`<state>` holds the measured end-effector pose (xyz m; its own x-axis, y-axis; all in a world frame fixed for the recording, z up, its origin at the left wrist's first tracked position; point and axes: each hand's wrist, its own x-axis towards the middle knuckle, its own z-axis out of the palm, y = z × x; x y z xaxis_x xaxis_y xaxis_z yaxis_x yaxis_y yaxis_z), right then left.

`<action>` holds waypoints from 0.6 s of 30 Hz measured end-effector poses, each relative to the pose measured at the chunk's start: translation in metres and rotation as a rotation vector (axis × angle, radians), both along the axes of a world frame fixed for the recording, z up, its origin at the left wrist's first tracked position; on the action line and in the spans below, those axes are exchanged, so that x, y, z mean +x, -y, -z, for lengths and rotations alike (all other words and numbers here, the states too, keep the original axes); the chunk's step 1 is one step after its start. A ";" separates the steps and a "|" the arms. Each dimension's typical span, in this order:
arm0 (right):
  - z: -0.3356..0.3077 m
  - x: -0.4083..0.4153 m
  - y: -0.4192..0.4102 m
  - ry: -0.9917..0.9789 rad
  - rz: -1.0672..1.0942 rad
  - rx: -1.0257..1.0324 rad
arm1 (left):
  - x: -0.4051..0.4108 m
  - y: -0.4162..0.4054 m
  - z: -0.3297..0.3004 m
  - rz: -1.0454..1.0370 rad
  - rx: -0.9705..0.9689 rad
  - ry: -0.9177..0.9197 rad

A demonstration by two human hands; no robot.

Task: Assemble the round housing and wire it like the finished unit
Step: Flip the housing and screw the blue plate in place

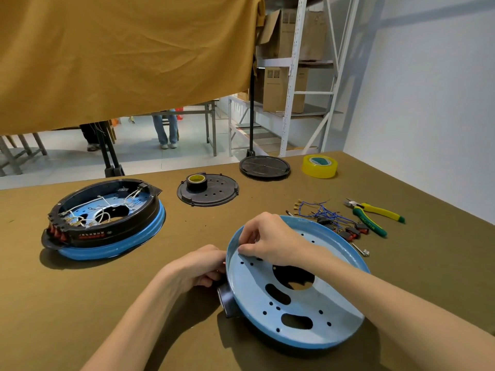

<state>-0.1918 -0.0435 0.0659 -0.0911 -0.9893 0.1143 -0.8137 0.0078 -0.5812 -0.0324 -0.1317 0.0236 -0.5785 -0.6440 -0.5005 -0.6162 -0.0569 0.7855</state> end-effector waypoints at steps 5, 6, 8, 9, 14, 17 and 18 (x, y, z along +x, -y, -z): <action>0.001 0.003 -0.001 -0.058 0.003 -0.040 | 0.000 -0.001 -0.001 0.005 -0.008 0.000; 0.000 0.003 0.000 -0.051 0.010 -0.023 | 0.000 -0.001 -0.001 0.003 -0.006 0.001; -0.002 0.002 0.000 -0.040 0.025 0.018 | 0.000 0.000 0.000 0.005 -0.002 0.002; -0.003 0.002 0.001 -0.051 0.029 0.029 | 0.000 0.000 0.000 0.003 -0.002 0.005; -0.002 0.005 0.000 -0.152 -0.003 0.024 | 0.000 0.002 0.002 -0.003 0.014 -0.012; -0.002 0.001 -0.004 -0.117 -0.062 0.069 | -0.001 0.002 0.003 -0.002 0.010 -0.010; -0.002 0.001 -0.005 -0.107 -0.065 0.070 | -0.002 0.002 0.004 -0.006 0.003 -0.007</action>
<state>-0.1911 -0.0389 0.0682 -0.0176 -0.9986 0.0503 -0.8712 -0.0094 -0.4908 -0.0340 -0.1337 0.0200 -0.5778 -0.6462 -0.4985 -0.6104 -0.0633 0.7895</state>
